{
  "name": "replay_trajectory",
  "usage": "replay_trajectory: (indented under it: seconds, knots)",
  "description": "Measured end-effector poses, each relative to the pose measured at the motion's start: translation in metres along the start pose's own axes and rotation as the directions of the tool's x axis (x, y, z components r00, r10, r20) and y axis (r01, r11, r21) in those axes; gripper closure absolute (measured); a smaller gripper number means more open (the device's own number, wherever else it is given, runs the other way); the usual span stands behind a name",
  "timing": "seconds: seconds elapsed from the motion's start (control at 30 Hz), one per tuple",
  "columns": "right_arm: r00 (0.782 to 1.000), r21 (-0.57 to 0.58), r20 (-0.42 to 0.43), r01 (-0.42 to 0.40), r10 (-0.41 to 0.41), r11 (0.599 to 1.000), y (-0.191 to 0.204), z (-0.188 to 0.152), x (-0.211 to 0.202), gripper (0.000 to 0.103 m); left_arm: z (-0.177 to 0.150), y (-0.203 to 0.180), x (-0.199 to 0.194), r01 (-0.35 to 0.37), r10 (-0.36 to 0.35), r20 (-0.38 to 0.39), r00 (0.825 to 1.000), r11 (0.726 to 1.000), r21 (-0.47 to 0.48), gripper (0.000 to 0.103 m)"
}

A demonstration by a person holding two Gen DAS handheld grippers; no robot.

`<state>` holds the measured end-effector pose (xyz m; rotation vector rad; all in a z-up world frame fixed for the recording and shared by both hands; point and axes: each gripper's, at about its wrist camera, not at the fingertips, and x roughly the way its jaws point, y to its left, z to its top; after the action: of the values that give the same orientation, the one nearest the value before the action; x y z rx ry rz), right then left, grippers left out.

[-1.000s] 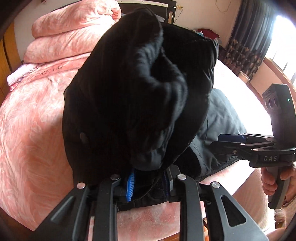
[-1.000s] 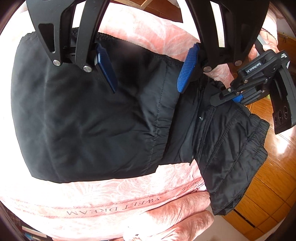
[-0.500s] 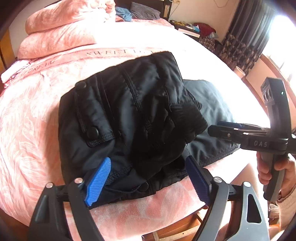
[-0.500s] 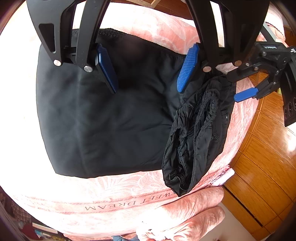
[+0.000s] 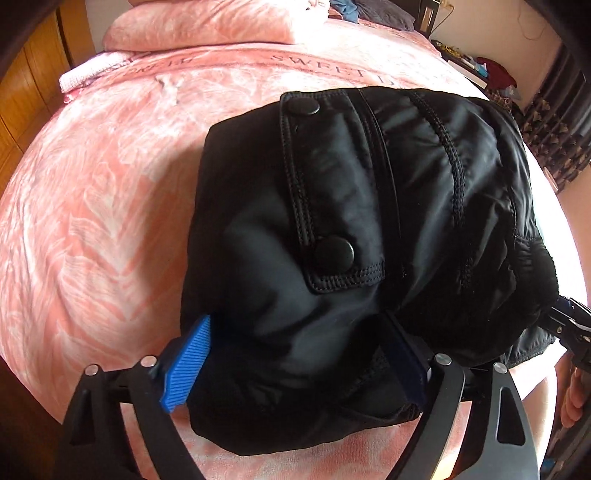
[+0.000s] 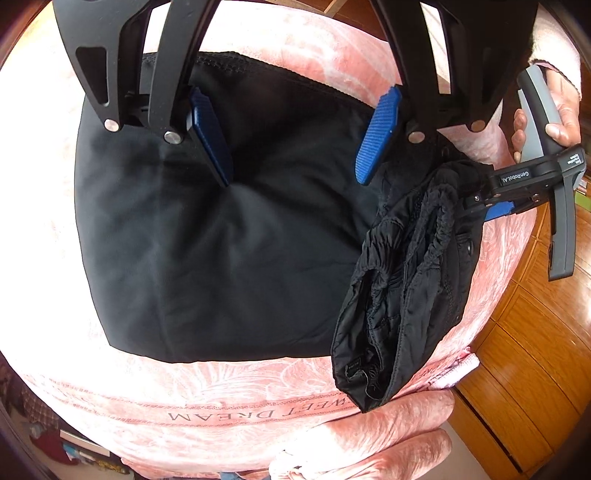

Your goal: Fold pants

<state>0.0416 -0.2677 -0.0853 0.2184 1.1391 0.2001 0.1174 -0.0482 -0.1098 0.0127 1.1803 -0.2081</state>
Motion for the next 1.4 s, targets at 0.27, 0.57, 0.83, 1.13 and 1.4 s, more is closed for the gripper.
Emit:
replay_trajectory:
  seconds: [0.27,0.57,0.83,1.13,1.4]
  knots:
    - [0.999,-0.057,0.008,0.033,-0.033,0.998,0.010,-0.003,0.002,0.029,0.000,-0.005,0.000,-0.006,0.006,0.008,1.000,1.000,0.022,0.010]
    - [0.990,-0.036,0.086,-0.107,0.110,0.994,0.019,0.026,-0.032,0.027,-0.002,0.001,-0.003,0.001,-0.001,0.014,1.000,1.000,0.024,0.010]
    - [0.986,-0.020,0.040,-0.162,0.162,0.987,0.038,0.047,-0.011,0.026,-0.007,0.012,-0.006,0.002,-0.002,0.014,1.000,1.000,0.010,0.009]
    - [0.969,0.083,-0.025,-0.244,0.247,0.966,0.032,0.049,0.024,0.055,-0.015,0.036,-0.010,0.009,-0.009,0.008,1.000,1.000,-0.012,0.007]
    - [0.970,-0.003,0.022,-0.240,0.240,0.971,0.037,0.045,0.009,0.079,-0.017,0.053,-0.015,0.012,-0.012,0.002,1.000,1.000,-0.027,0.006]
